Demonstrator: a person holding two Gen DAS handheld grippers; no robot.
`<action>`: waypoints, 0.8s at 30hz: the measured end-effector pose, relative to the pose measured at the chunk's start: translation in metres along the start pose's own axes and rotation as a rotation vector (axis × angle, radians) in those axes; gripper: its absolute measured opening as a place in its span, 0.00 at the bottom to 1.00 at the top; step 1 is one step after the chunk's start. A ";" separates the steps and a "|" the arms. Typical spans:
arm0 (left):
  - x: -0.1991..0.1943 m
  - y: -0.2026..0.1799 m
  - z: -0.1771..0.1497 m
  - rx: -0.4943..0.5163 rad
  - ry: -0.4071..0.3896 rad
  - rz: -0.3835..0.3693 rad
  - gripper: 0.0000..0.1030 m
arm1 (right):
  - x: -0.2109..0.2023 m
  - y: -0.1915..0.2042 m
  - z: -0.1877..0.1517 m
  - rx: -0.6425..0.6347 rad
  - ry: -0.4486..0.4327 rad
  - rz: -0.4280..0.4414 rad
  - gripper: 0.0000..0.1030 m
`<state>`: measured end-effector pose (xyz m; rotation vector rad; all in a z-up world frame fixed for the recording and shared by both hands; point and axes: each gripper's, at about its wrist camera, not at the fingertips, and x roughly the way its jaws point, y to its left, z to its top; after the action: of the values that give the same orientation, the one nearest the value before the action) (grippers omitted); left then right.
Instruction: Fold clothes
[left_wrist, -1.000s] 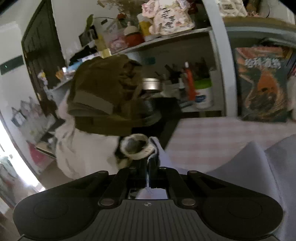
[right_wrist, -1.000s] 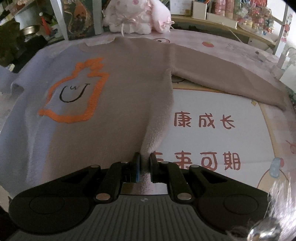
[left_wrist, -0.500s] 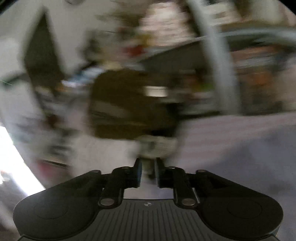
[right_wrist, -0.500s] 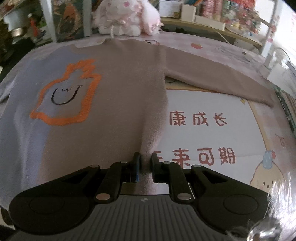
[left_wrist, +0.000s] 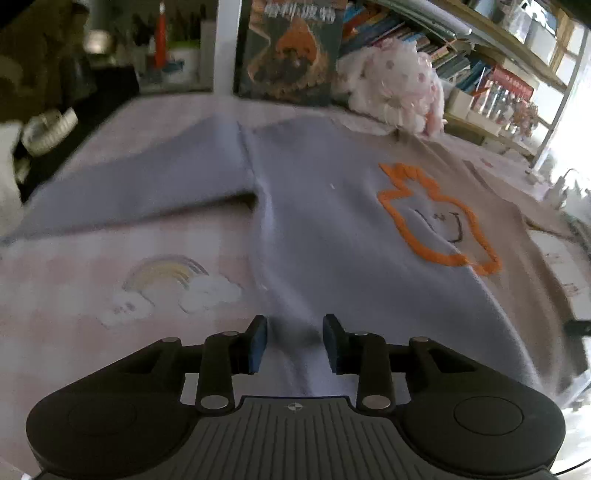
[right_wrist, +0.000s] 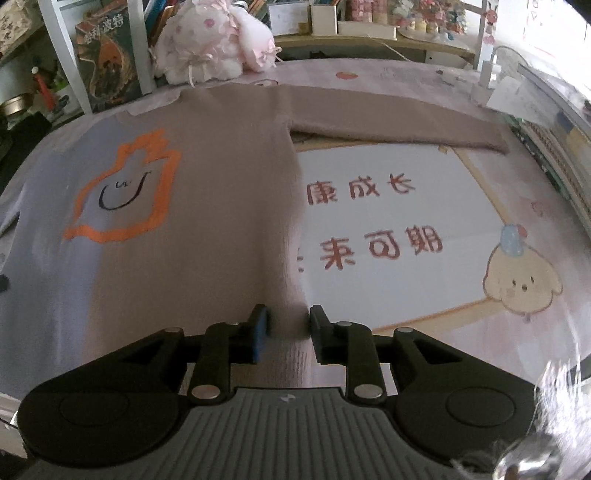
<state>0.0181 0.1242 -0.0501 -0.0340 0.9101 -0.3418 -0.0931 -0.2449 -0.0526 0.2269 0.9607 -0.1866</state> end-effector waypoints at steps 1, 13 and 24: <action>0.001 -0.002 0.001 0.000 -0.001 0.005 0.06 | -0.001 0.001 -0.002 -0.006 0.001 0.010 0.13; 0.012 -0.036 0.005 0.123 -0.021 0.030 0.04 | -0.006 -0.004 -0.007 0.026 -0.008 -0.005 0.10; 0.025 -0.041 0.015 0.125 -0.040 0.017 0.04 | 0.002 -0.010 0.005 -0.010 -0.031 -0.080 0.10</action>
<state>0.0328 0.0764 -0.0526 0.0816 0.8478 -0.3809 -0.0912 -0.2563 -0.0527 0.1758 0.9401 -0.2581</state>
